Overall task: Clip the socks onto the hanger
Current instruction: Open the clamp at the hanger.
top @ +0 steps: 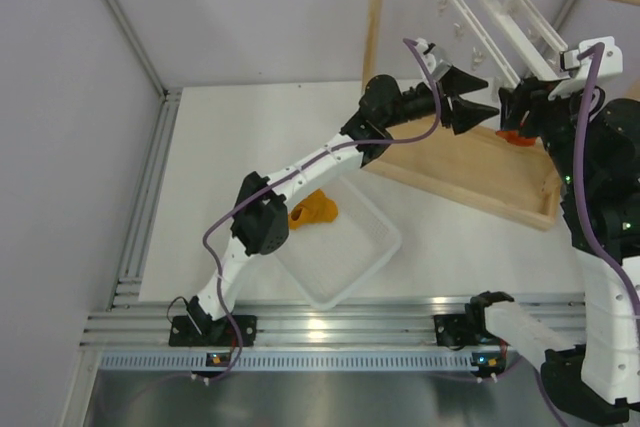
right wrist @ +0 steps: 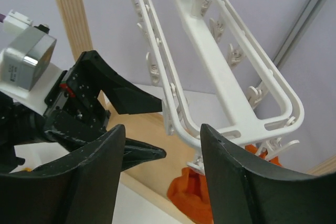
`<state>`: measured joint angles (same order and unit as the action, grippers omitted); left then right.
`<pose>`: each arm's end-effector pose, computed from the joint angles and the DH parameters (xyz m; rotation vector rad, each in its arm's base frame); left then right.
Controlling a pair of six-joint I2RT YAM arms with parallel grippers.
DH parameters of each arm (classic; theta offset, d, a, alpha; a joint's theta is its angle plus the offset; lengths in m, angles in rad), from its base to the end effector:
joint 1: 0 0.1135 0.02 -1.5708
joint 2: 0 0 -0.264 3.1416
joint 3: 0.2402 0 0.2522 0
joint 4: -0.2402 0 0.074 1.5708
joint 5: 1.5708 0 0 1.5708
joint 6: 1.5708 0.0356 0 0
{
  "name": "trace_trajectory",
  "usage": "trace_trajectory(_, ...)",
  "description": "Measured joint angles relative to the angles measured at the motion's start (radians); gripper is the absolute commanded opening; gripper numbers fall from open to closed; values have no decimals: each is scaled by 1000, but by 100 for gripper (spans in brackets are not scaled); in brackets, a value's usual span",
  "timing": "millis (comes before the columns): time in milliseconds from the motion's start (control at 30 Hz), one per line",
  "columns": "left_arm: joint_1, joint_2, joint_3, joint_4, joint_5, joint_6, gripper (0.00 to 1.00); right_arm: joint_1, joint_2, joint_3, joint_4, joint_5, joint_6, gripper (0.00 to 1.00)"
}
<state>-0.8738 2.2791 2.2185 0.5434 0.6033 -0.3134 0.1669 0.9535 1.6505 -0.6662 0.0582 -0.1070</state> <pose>0.3256 -0.4204 0.4070 0.8864 0.9414 -1.3598 0.1246 0.0189 0.5354 -0.1644 1.5312 0.0027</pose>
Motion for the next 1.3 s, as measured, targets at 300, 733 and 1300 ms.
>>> trace_trajectory(300, -18, 83, 38, 25, -191, 25, 62, -1, -72, -114, 54, -17, 60, 62)
trace_trajectory(733, -17, 87, 35, 180, -225, 31, 19, -2, -95, -212, 124, -23, 117, 57)
trace_trajectory(1300, -18, 16, -63, 158, -177, 119, 3, -5, 3, -244, 210, -213, 275, 36)
